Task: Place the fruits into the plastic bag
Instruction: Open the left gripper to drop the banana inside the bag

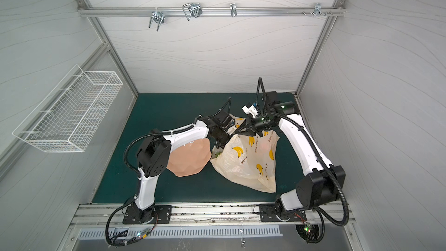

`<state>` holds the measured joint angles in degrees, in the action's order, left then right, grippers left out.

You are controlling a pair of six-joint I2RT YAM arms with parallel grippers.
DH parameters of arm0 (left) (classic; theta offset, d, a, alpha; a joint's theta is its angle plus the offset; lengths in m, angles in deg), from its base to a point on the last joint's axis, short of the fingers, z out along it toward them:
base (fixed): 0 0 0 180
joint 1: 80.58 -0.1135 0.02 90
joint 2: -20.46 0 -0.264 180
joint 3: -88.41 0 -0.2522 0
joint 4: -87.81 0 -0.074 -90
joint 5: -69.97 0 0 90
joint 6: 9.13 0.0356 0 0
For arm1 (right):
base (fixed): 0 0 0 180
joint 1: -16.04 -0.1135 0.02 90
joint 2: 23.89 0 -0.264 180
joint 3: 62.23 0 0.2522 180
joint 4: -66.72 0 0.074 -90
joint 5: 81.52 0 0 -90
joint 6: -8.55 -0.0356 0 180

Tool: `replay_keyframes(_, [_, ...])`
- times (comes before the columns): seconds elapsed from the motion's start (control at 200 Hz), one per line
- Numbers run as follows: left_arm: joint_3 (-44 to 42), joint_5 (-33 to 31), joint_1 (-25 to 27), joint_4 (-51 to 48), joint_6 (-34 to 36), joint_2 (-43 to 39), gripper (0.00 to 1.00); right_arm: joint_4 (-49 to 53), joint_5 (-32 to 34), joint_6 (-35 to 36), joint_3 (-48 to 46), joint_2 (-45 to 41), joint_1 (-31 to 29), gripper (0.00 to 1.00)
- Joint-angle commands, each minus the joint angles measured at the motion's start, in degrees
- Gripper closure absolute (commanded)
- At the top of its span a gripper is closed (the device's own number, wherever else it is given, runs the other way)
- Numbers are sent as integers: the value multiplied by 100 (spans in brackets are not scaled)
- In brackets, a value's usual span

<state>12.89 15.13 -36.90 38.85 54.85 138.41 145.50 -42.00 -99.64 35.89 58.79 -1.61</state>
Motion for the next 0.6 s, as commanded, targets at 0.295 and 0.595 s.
replay_keyframes(0.295, [-180, 84, -143, 92, -329, -610, 26, 46, -173, 27, -68, -107, 38, 100])
replay_keyframes(0.595, [61, -501, -357, -543, -7, -1086, 23, 260, -90, 141, -18, -155, 156, 100])
